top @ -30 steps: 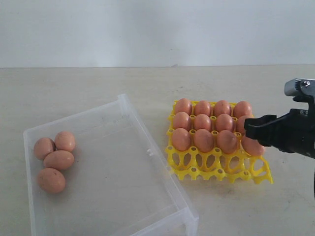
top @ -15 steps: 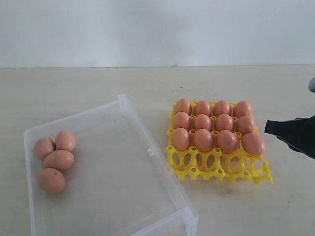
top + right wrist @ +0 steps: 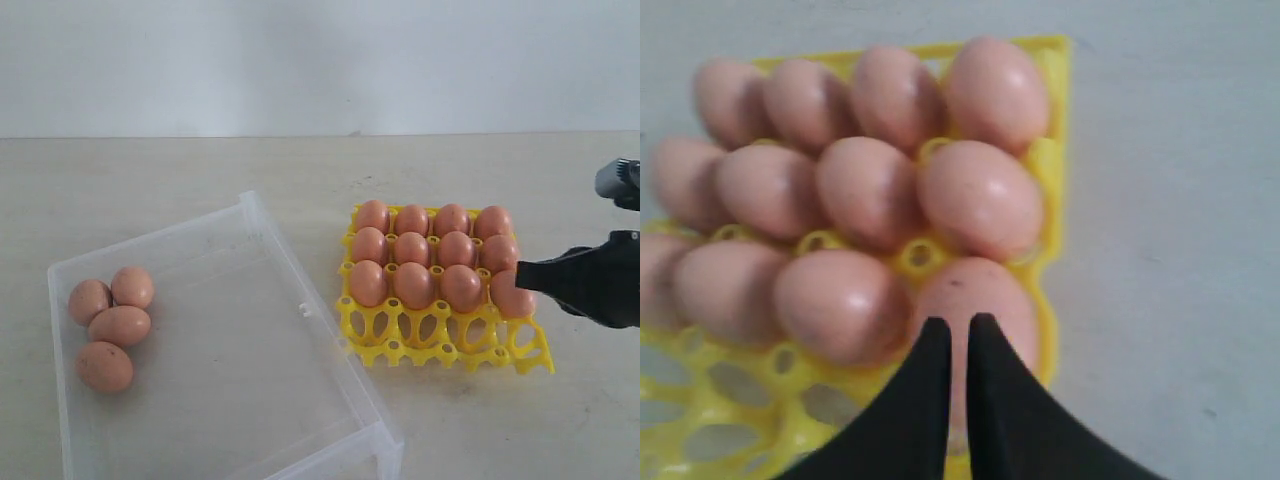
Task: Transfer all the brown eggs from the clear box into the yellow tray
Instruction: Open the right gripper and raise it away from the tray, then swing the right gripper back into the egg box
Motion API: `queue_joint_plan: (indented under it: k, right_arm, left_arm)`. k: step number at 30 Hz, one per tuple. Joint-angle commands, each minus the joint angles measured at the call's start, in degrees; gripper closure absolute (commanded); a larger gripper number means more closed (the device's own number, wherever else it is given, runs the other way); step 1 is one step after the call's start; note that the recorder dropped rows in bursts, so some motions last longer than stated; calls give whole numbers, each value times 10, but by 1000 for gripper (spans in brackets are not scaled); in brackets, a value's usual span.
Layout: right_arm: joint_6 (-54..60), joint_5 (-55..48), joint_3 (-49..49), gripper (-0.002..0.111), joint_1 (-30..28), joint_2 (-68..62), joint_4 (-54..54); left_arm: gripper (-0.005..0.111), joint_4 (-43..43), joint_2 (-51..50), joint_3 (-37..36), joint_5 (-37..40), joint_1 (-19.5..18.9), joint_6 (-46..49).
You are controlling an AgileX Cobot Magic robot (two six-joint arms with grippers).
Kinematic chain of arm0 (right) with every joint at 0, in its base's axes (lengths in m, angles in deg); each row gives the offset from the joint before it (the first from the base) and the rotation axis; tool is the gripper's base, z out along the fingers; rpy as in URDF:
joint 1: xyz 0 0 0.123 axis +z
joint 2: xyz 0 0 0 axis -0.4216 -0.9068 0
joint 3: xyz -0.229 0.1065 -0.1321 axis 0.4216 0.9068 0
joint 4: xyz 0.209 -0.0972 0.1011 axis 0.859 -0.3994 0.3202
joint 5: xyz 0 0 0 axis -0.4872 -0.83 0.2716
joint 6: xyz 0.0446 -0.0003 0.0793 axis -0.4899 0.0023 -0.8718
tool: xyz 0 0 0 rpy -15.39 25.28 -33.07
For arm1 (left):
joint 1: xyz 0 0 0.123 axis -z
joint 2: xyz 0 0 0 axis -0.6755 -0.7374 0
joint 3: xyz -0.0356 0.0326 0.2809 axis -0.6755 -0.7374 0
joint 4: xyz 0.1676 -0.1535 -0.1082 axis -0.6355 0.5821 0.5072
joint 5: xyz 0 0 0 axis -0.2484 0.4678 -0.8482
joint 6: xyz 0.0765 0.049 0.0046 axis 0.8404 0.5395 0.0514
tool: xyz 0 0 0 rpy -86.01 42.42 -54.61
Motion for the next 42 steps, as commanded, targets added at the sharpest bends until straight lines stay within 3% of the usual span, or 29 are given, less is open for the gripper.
queue_joint_plan:
  k: [1, 7, 11, 16, 22, 26, 28, 33, 37, 40, 42]
  right_arm:
    - [-20, 154, -1, 108, 1, -5, -103]
    - [-57, 172, -1, 108, 1, -5, -125]
    - [-82, 316, -14, 108, 2, -5, -218]
    - [-195, 265, -62, 108, 38, -5, -332]
    - [-366, 263, -148, 108, 161, -5, -497]
    - [-450, 151, -214, 108, 263, -11, -507]
    - [-456, 106, -253, 108, 313, -27, -509]
    - [-451, 109, -370, 108, 402, -117, -523]
    - [-451, 89, -502, 108, 429, -268, -523]
    - [-451, 78, -537, 108, 432, -318, -523]
    - [-366, 31, -537, 108, 457, -332, -523]
  left_arm:
    - [103, 4, 2, -2, -4, 2, 0]
    - [103, 4, 2, -2, -4, 2, 0]
    - [103, 4, 2, -2, -4, 2, 0]
    - [103, 4, 2, -2, -4, 2, 0]
    - [103, 4, 2, -2, -4, 2, 0]
    - [103, 4, 2, -2, -4, 2, 0]
    - [103, 4, 2, -2, -4, 2, 0]
    - [103, 4, 2, -2, -4, 2, 0]
    - [103, 4, 2, -2, -4, 2, 0]
    - [103, 4, 2, -2, -4, 2, 0]
    - [103, 4, 2, -2, -4, 2, 0]
